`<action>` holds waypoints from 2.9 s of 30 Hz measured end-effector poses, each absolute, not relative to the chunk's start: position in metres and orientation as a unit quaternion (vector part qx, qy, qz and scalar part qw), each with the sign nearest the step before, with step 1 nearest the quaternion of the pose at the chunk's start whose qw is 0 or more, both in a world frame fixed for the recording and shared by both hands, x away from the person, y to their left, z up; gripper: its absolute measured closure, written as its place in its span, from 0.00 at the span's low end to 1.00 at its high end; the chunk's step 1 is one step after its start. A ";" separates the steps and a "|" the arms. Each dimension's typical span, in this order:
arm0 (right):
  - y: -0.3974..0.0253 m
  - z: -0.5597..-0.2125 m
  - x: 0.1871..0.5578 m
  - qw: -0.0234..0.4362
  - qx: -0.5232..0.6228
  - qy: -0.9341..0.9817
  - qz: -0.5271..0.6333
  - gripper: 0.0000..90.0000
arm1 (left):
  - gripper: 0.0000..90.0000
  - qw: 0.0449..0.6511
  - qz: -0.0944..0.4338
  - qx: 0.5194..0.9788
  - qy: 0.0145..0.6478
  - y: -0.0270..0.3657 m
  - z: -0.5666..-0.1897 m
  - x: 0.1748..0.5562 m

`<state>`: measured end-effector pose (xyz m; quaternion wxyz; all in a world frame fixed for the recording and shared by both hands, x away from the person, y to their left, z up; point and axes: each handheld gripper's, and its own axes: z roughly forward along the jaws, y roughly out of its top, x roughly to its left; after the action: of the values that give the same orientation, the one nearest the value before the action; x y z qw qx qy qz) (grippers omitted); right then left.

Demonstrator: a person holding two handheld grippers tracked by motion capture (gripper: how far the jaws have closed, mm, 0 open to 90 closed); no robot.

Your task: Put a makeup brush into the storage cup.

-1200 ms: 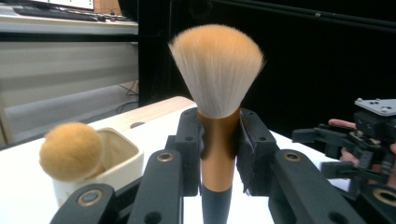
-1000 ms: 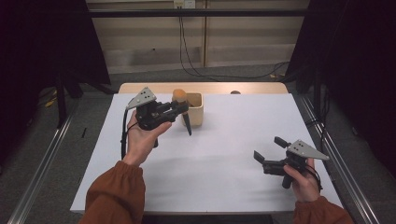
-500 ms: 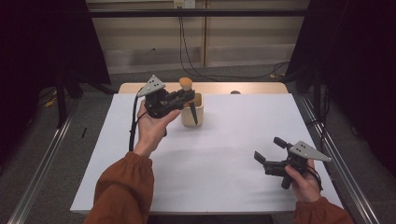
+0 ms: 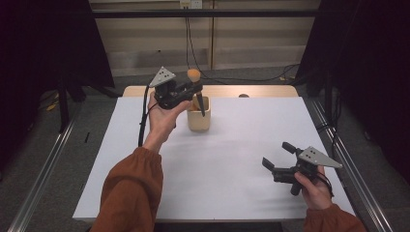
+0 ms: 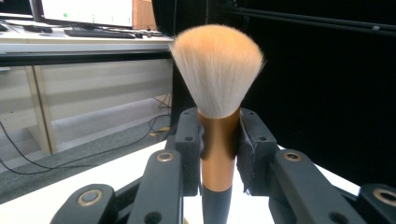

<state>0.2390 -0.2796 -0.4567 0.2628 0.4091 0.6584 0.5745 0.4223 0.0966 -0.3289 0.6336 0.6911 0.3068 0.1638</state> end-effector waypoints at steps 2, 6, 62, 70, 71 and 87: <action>-0.280 -0.457 0.239 0.263 0.409 0.659 0.573 0.00 | 0.81 0.632 0.170 0.690 0.311 0.097 -0.329 0.426; -0.279 -0.457 0.239 0.260 0.408 0.659 0.576 0.00 | 0.81 0.624 0.182 0.692 0.314 0.094 -0.330 0.430; -0.279 -0.460 0.238 0.249 0.412 0.663 0.574 0.01 | 0.76 0.540 0.180 0.764 0.303 0.065 -0.381 0.451; -0.279 -0.460 0.239 0.249 0.410 0.662 0.575 0.00 | 0.44 0.549 0.199 0.750 0.311 0.067 -0.378 0.450; -0.280 -0.460 0.239 0.249 0.411 0.663 0.575 0.00 | 0.40 0.550 0.198 0.749 0.313 0.067 -0.378 0.450; -0.281 -0.462 0.243 0.253 0.411 0.660 0.576 0.00 | 0.04 0.559 0.207 0.731 0.331 0.083 -0.374 0.450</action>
<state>0.2430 -0.2812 -0.4617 0.2531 0.4105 0.6602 0.5758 0.4496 0.0833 -0.3738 0.5595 0.7313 0.3307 0.2071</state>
